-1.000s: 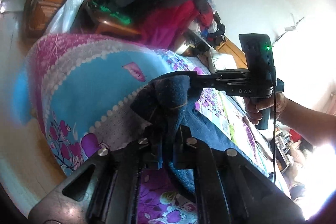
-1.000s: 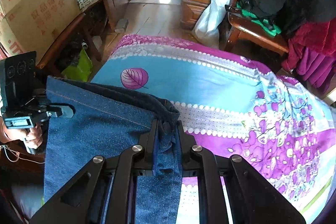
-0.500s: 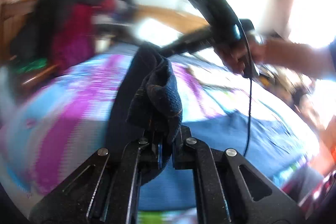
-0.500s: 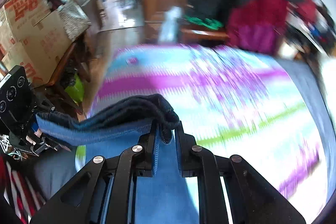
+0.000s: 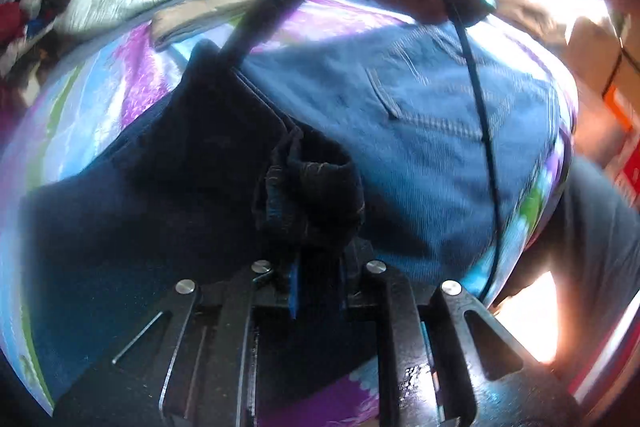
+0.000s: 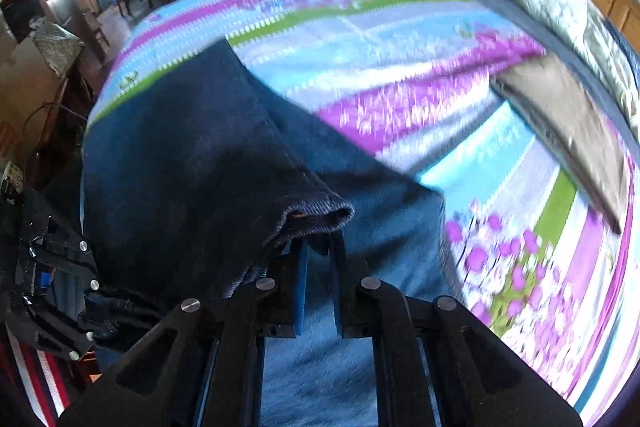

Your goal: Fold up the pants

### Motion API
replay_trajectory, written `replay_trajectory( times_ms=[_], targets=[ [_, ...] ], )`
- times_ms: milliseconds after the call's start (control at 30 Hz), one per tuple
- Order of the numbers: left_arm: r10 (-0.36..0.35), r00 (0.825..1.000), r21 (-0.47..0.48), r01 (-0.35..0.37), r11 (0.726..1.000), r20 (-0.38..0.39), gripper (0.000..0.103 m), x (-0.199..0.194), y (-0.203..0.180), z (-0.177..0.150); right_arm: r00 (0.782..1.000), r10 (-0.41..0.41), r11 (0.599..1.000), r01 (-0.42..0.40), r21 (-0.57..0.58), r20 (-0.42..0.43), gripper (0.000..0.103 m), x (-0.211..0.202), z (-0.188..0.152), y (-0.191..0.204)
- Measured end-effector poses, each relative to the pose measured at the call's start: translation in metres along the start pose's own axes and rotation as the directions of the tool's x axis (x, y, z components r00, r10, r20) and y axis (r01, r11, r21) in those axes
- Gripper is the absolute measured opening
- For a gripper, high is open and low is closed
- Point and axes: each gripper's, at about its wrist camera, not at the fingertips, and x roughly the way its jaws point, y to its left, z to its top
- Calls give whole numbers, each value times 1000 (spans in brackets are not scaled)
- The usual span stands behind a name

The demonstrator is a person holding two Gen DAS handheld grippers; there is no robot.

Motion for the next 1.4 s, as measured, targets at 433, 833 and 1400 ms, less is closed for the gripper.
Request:
replay_trajectory(
  times_ms=[433, 833, 1400],
  targets=[
    [-196, 981, 30, 196, 980, 9, 60, -25, -63, -7, 998, -9, 857, -27, 515, 69, 44, -36, -64, -84],
    [-159, 986, -245, 164, 955, 43, 71, -6, 43, 17, 958, 173, 716, -280, 640, 227, 74, 31, -39, -50],
    [-105, 994, -144, 109, 984, 38, 80, 7, 2, -2, 932, -152, 657, -152, 739, 328, 51, -8, -39, -56]
  ],
)
